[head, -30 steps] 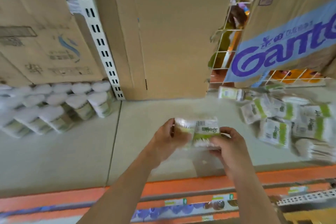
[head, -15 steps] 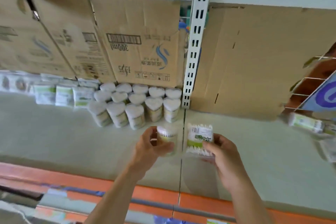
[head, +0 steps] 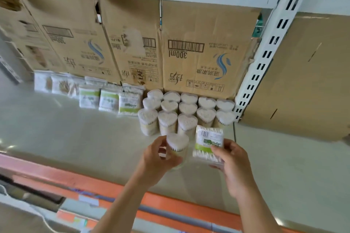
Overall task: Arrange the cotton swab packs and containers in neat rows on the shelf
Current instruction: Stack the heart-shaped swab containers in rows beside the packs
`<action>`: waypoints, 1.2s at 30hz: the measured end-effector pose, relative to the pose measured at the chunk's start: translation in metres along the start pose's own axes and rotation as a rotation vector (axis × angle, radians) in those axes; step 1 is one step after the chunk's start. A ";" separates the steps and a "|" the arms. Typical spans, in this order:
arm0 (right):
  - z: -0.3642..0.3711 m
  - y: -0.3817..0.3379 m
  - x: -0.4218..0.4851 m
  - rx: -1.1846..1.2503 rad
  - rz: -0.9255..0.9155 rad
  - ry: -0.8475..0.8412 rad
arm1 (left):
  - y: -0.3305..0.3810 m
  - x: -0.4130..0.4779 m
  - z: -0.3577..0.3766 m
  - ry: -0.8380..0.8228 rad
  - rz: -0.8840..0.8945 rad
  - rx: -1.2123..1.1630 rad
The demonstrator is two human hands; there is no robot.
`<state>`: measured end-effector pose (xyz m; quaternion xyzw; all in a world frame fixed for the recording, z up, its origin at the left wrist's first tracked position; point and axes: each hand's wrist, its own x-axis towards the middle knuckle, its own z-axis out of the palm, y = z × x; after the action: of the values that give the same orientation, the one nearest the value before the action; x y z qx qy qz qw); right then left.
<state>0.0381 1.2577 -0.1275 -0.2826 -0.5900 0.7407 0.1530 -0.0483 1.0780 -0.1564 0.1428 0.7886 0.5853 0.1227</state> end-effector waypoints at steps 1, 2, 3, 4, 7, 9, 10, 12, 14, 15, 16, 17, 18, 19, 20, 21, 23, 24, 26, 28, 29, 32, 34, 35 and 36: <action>-0.001 0.001 -0.002 0.005 -0.005 0.013 | -0.002 0.000 0.001 -0.018 0.013 0.009; -0.002 0.002 -0.003 0.013 -0.006 0.025 | -0.003 0.000 0.003 -0.033 0.026 0.020; -0.005 0.001 -0.004 0.027 -0.004 0.034 | -0.004 -0.001 0.005 -0.042 0.040 0.028; -0.007 -0.002 -0.005 0.041 -0.004 0.041 | -0.004 -0.002 0.007 -0.044 0.053 0.047; -0.015 -0.014 -0.008 0.091 -0.025 0.025 | -0.005 -0.006 0.009 -0.063 0.086 0.174; -0.019 -0.021 -0.008 0.114 -0.039 -0.010 | 0.003 -0.011 0.004 -0.030 0.097 0.215; -0.020 -0.023 -0.008 0.126 -0.044 -0.030 | 0.010 -0.013 0.001 0.004 0.111 0.213; -0.016 -0.029 -0.008 0.160 -0.057 -0.087 | 0.029 -0.015 -0.006 0.074 0.153 0.198; -0.007 -0.036 -0.011 0.182 -0.074 -0.158 | 0.047 -0.014 -0.011 0.107 0.164 0.128; -0.001 -0.038 -0.012 0.182 -0.082 -0.195 | 0.055 -0.014 -0.012 0.102 0.158 0.073; 0.005 -0.041 -0.014 0.176 -0.090 -0.230 | 0.061 -0.015 -0.013 0.080 0.146 0.012; 0.013 -0.045 -0.016 0.163 -0.103 -0.258 | 0.067 -0.016 -0.013 0.050 0.134 -0.051; 0.020 -0.047 -0.018 0.134 -0.120 -0.278 | 0.071 -0.016 -0.014 0.020 0.120 -0.113; 0.028 -0.049 -0.021 0.094 -0.144 -0.299 | 0.072 -0.016 -0.016 -0.003 0.106 -0.177; 0.035 -0.050 -0.023 0.053 -0.168 -0.317 | 0.071 -0.016 -0.020 -0.019 0.090 -0.245; 0.043 -0.052 -0.025 0.011 -0.186 -0.335 | 0.069 -0.014 -0.026 -0.027 0.072 -0.314; 0.060 -0.056 -0.028 -0.077 -0.212 -0.344 | 0.064 -0.008 -0.043 -0.034 0.030 -0.441; 0.070 -0.057 -0.028 -0.122 -0.234 -0.342 | 0.061 -0.005 -0.054 -0.036 0.008 -0.491; 0.095 -0.056 -0.024 -0.197 -0.297 -0.331 | 0.052 0.004 -0.077 -0.040 -0.028 -0.532; 0.126 -0.049 -0.018 -0.270 -0.318 -0.299 | 0.042 0.014 -0.104 -0.041 -0.050 -0.527; 0.143 -0.045 -0.015 -0.315 -0.306 -0.286 | 0.036 0.020 -0.119 -0.030 -0.062 -0.528; 0.198 -0.023 -0.006 -0.376 -0.257 -0.254 | 0.014 0.037 -0.161 0.044 -0.137 -0.633; 0.232 -0.006 0.000 -0.364 -0.219 -0.221 | -0.005 0.046 -0.185 0.081 -0.203 -0.749; 0.248 0.002 0.003 -0.337 -0.185 -0.214 | -0.015 0.049 -0.197 0.074 -0.235 -0.768; 0.263 0.009 0.005 -0.299 -0.142 -0.221 | -0.023 0.052 -0.206 0.053 -0.274 -0.751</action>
<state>-0.1229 1.0508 -0.0994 -0.1768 -0.7250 0.6588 0.0953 -0.1729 0.9079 -0.1210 -0.0335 0.5345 0.8146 0.2227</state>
